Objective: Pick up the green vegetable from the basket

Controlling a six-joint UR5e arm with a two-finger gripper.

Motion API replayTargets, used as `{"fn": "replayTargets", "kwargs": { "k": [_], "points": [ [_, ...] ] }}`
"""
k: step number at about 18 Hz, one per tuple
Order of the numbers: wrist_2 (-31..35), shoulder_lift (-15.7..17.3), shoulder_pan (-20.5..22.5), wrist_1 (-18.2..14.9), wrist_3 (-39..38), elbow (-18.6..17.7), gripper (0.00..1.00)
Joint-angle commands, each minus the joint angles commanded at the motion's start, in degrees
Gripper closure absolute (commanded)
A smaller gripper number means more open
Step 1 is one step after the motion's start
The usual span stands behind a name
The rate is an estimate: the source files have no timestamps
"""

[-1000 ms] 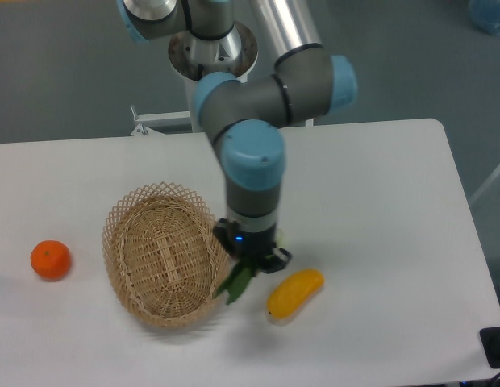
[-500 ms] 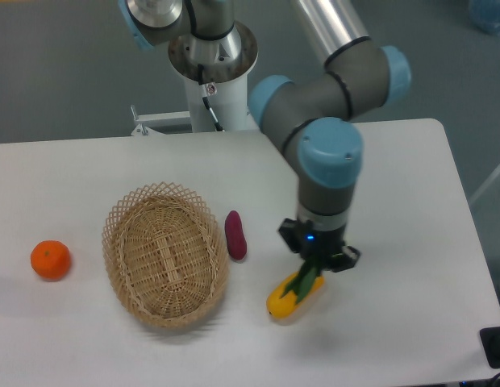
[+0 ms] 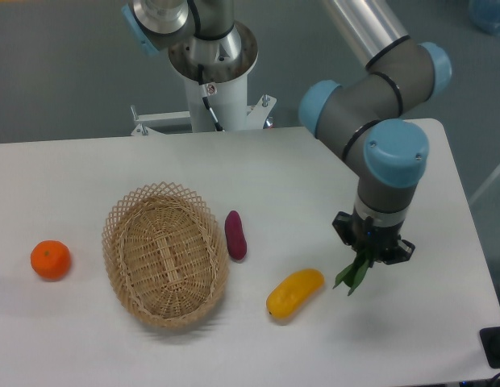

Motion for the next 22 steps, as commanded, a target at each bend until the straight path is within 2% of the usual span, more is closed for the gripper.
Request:
{"fn": "replayTargets", "kwargs": {
  "k": [5, 22],
  "points": [
    [0.26, -1.05, 0.09, -1.49, 0.0, 1.76, 0.77],
    [0.44, -1.05, 0.0, -1.32, -0.09, 1.5, 0.77]
  ]
}}
